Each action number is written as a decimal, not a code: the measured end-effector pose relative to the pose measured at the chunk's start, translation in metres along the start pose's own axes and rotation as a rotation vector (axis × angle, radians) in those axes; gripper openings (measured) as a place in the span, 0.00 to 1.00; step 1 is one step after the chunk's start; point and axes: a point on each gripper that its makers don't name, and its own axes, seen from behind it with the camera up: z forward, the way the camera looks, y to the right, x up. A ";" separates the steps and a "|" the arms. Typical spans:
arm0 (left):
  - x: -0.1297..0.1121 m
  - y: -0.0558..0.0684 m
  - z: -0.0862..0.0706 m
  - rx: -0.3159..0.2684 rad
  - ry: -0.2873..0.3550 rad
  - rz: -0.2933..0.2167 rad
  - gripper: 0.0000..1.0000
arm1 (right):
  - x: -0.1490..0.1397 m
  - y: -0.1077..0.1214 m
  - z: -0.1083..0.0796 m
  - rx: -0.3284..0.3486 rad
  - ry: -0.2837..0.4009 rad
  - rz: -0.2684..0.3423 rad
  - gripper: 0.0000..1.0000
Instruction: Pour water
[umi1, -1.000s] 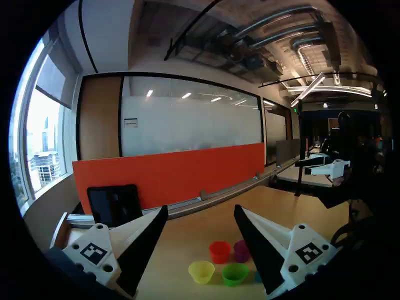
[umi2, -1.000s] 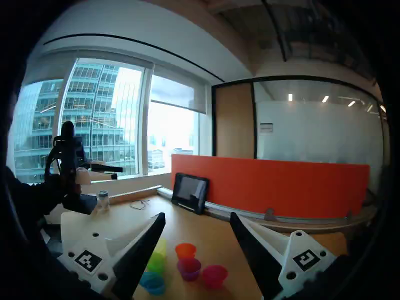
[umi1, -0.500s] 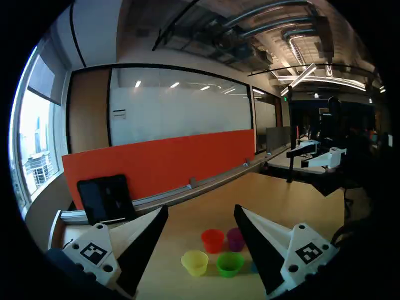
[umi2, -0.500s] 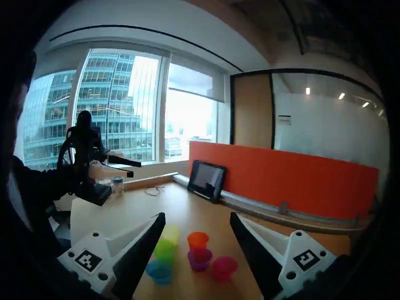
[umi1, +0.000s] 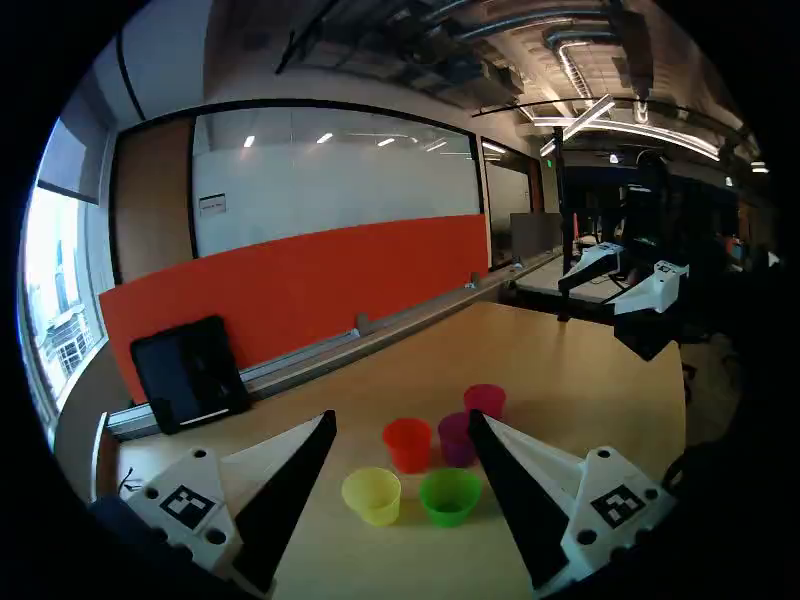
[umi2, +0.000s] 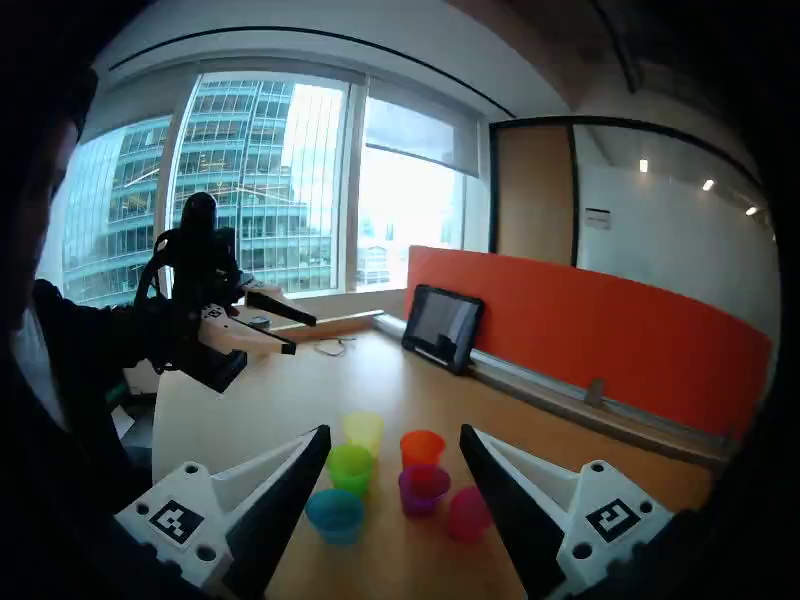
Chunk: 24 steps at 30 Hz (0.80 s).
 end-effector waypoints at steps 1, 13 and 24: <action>-0.004 0.002 0.002 -0.004 -0.009 0.002 0.98 | -0.003 -0.002 0.001 0.006 -0.007 -0.003 1.00; -0.048 0.016 0.022 -0.041 -0.089 0.006 0.98 | -0.038 -0.017 0.009 0.054 -0.076 -0.027 1.00; -0.090 0.034 0.034 -0.077 -0.167 0.018 0.98 | -0.073 -0.029 0.019 0.081 -0.142 -0.064 1.00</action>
